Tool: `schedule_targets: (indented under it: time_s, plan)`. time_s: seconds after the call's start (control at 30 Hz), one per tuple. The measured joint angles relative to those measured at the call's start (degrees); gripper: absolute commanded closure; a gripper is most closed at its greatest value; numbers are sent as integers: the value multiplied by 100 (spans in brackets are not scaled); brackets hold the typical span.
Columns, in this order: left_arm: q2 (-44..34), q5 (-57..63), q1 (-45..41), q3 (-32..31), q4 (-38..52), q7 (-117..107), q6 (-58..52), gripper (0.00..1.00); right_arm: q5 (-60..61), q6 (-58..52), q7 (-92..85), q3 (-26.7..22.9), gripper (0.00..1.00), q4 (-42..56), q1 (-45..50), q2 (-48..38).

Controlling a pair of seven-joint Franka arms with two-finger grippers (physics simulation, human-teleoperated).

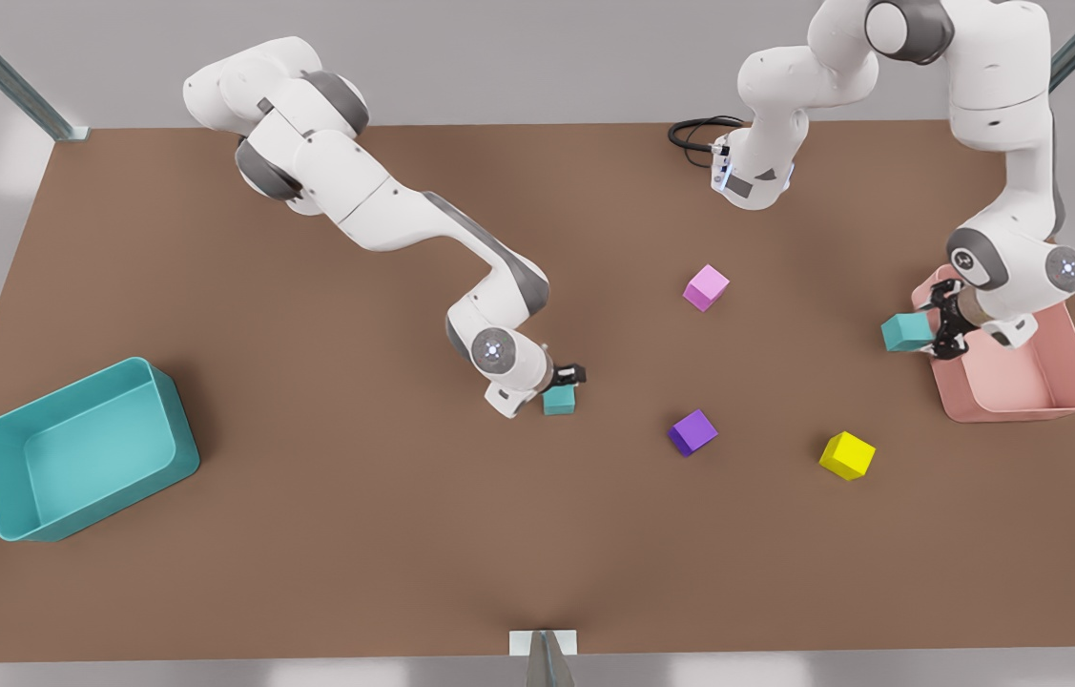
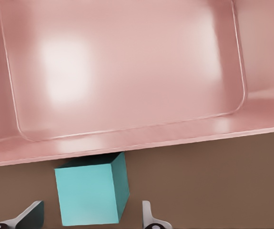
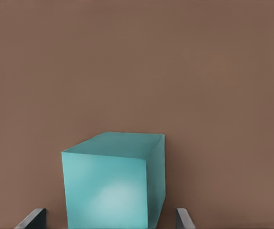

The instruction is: Stack the two blue cubes on top of each other

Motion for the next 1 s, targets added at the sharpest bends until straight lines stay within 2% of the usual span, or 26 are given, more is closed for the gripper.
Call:
schedule_targets:
  time_s: [0.3,0.4,0.47,0.5,0.57,0.67,0.83,0.87,0.9,0.93,1.0]
  plan:
    - [270,18,44,11,-14,-507,105,0,6,-343,649,45,0,-236,-699,-494]
    - [312,18,32,11,-25,-626,116,0,-105,-949,609,17,0,-192,-1579,-856]
    - [355,14,27,11,-33,-694,120,0,-839,-1474,325,5,0,-157,-2358,-1056]
    - [388,6,25,11,-38,-725,122,0,-1269,-1743,115,0,0,-150,-2690,-1284]
    - [446,-11,8,11,-41,-783,125,0,-1838,-2469,-344,1,0,-155,-3049,-2291]
    - [585,-76,-2,-1,-42,-859,129,0,-2026,-3542,-954,11,0,-280,-3374,-3443]
    - [887,-231,-74,-28,-26,-959,155,0,-1787,-4044,-1803,-22,0,-1597,-3998,-4594]
    - [903,-254,-80,-31,-26,-976,159,8,-1768,-4053,-1947,-23,0,-1702,-4021,-4664]
    - [908,-272,-87,-32,-25,-994,159,30,-1755,-4063,-2084,-26,0,-1686,-4012,-4684]
    - [905,-283,-92,-32,-23,-1014,159,43,-1747,-4104,-2214,-66,0,-1574,-3964,-4695]
    - [873,-291,-113,-41,-17,-1057,152,46,-1768,-4247,-2456,-95,0,-1246,-3930,-4724]
